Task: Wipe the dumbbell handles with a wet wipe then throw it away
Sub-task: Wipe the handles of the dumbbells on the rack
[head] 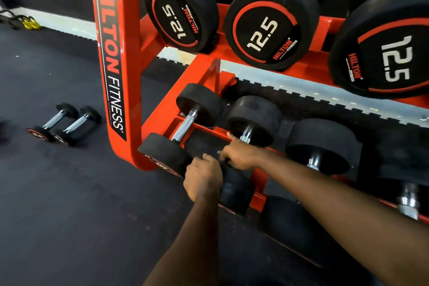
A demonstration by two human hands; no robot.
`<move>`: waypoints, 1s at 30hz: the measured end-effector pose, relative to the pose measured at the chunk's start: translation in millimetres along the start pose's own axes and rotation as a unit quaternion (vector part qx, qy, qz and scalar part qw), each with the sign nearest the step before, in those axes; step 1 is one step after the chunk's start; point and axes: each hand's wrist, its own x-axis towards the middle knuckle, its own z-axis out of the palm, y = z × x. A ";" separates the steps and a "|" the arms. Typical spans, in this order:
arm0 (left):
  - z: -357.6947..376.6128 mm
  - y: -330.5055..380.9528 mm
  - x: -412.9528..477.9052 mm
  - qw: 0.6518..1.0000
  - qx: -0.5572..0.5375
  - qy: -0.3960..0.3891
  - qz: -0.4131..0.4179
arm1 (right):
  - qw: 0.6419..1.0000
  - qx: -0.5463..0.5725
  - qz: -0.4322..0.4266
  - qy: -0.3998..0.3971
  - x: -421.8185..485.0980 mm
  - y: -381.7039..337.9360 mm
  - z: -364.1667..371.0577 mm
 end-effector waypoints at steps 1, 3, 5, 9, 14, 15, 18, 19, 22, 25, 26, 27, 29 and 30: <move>-0.7 -0.3 0.0 1.000 -0.001 -0.003 -0.002 | 1.000 0.012 0.007 0.006 -3.7 -2.5 1.2; -2.0 0.1 -1.6 1.000 -0.001 -0.006 -0.003 | 0.996 0.075 0.020 0.039 -20.0 -5.9 -0.8; -2.5 -0.3 -0.9 1.000 -0.002 -0.010 -0.004 | 0.981 0.176 0.061 0.061 -45.7 -8.1 -5.3; -2.4 -0.6 3.2 1.000 0.003 -0.005 0.001 | 0.829 0.325 0.330 0.313 -68.7 -23.8 21.1; 0.8 -4.8 4.4 1.000 0.002 -0.012 0.003 | 0.614 0.514 0.543 0.252 -40.0 -30.8 52.2; 1.3 -4.5 5.2 1.000 0.000 -0.013 0.002 | 0.608 0.552 0.512 0.252 -31.1 -29.0 54.6; 1.1 -3.1 5.6 1.000 0.004 -0.011 -0.005 | 0.677 0.539 0.456 0.207 -16.4 -22.6 57.3; 0.5 -2.2 4.9 1.000 0.004 -0.010 -0.007 | 0.688 0.535 0.445 0.205 -15.1 -22.2 59.3; -0.2 -3.0 5.7 1.000 0.003 -0.010 -0.009 | 0.698 0.515 0.435 0.242 -26.1 -32.9 55.5; 1.1 -3.0 5.5 1.000 -0.005 -0.015 -0.008 | 0.737 0.467 0.418 0.253 -31.9 -28.7 54.8; 1.4 -2.9 6.4 1.000 -0.008 -0.015 -0.008 | 0.759 0.457 0.396 0.240 -30.9 -24.1 54.2; 1.6 -2.9 7.3 1.000 -0.008 -0.015 -0.007 | 0.780 0.452 0.375 0.216 -29.3 -17.3 56.2; 1.7 -3.4 7.6 1.000 -0.006 -0.012 -0.008 | 0.806 0.448 0.347 0.170 -32.6 -17.8 51.0; 1.3 -3.8 7.7 1.000 -0.005 -0.011 -0.009 | 0.815 0.447 0.332 0.158 -35.5 -22.5 46.4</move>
